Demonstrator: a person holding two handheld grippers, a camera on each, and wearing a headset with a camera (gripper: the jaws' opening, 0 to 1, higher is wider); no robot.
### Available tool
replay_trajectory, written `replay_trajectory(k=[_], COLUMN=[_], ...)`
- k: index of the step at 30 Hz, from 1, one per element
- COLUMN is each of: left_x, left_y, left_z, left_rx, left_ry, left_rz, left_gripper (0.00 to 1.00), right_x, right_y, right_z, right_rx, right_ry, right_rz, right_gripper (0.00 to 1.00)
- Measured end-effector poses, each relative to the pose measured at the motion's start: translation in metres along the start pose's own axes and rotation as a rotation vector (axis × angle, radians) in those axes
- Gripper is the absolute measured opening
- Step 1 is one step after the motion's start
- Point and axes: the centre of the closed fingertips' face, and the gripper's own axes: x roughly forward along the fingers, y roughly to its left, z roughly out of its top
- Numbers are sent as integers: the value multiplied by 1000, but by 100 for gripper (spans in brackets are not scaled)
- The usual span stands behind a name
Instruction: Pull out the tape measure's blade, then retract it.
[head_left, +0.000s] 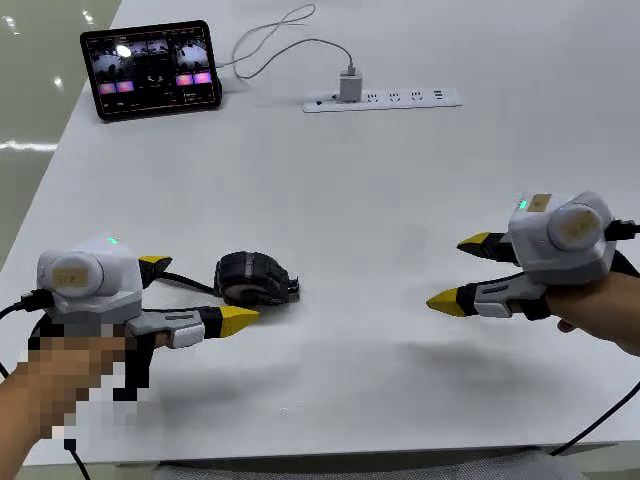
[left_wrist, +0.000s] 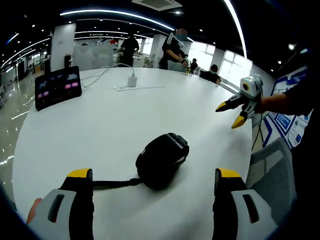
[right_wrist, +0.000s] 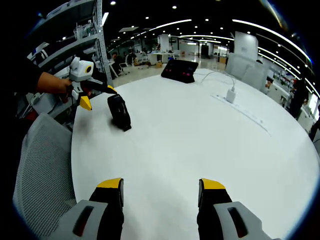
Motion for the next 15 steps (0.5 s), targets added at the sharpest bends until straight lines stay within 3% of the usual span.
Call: replay_trajectory(k=[5, 10, 13, 15], left_x=[-8, -17, -24, -30], left_y=[5, 12, 13, 12], left_z=[-3, -11, -14, -19], left_rx=[-8, -3, 8, 48], left_ry=[8, 23, 28, 40], left_rz=[-8, 5, 10, 11], left_gripper=[99, 99, 99, 98], right_x=[-12, -27, -37, -44], right_y=[2, 5, -1, -5], right_z=[-19, -41, -49, -54], right_rx=[-23, 15, 27, 24], right_ry=[3, 0, 1, 3], right_rz=[0, 7, -21, -41], right_gripper=[67, 73, 75, 77])
